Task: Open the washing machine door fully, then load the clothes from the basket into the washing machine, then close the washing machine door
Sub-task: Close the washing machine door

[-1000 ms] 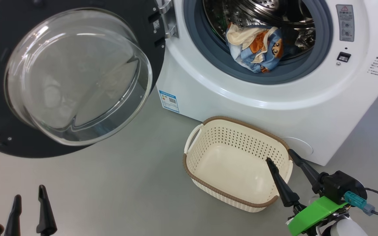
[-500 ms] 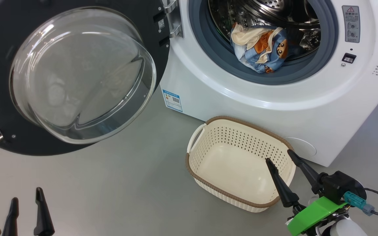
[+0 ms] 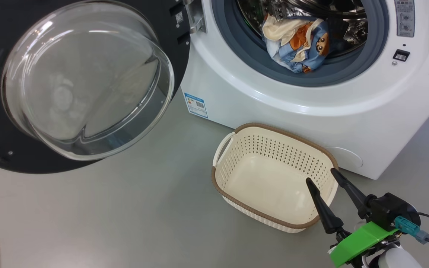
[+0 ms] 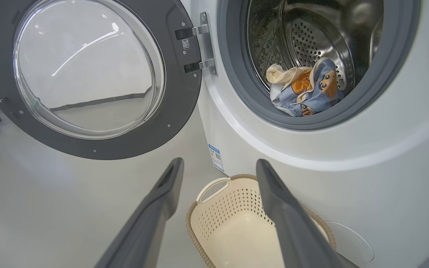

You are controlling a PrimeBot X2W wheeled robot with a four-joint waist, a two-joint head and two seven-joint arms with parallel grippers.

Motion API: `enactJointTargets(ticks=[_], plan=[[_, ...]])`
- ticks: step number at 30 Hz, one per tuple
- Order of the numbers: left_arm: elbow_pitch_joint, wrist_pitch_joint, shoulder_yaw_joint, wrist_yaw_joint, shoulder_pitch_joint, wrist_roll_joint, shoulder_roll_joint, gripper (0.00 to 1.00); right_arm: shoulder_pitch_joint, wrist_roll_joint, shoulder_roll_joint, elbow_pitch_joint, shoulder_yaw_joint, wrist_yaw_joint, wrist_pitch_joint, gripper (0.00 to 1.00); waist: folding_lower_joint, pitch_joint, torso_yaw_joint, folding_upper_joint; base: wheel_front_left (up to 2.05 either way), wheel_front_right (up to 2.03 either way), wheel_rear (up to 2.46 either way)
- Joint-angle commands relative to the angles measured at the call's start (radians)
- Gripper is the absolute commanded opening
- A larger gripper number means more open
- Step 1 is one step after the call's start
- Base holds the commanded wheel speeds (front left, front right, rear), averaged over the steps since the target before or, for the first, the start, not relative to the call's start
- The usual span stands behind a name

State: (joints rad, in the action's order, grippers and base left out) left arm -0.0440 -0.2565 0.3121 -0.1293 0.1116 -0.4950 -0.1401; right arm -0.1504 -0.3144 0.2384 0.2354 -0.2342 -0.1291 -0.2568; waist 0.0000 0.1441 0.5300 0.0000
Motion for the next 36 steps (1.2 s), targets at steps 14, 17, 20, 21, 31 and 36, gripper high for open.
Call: enactJointTargets(ticks=[14,17,20,21,31,36], plan=[[-0.377,0.121,0.100,-0.001,0.446,-0.786,-0.481,0.00,-0.058,0.014,0.017,-0.030,-0.041,-0.002,-0.005,1.00,0.0000,0.110,-0.048,0.0000,0.00,0.00,0.00],[-0.487,0.201,0.081,-0.001,0.509,-0.874,-0.540,0.00,-0.074,0.014,0.024,-0.025,-0.058,-0.002,-0.005,1.00,0.0000,0.134,-0.059,0.0000,0.00,0.00,0.00],[-0.577,0.284,0.051,-0.001,0.554,-0.925,-0.579,0.00,-0.085,0.013,0.031,-0.019,-0.076,-0.002,-0.005,1.00,0.0000,0.153,-0.067,0.0000,0.00,0.00,0.00],[-0.597,0.307,0.039,-0.001,0.564,-0.933,-0.591,0.00,-0.088,0.013,0.033,-0.017,-0.083,-0.002,-0.005,1.00,0.0000,0.158,-0.070,0.0000,0.00,0.00,0.00],[-0.695,0.503,-0.075,-0.001,0.641,-0.964,-0.650,0.00,-0.115,0.012,0.045,-0.016,-0.121,-0.002,-0.005,1.00,0.0000,0.207,-0.091,0.0000,0.00,0.00,0.00],[-0.742,0.536,-0.105,-0.001,0.677,-0.964,-0.663,0.00,-0.123,0.014,0.045,-0.017,-0.133,-0.002,-0.005,1.00,0.0000,0.221,-0.099,0.0000,0.00,0.00,0.00]])
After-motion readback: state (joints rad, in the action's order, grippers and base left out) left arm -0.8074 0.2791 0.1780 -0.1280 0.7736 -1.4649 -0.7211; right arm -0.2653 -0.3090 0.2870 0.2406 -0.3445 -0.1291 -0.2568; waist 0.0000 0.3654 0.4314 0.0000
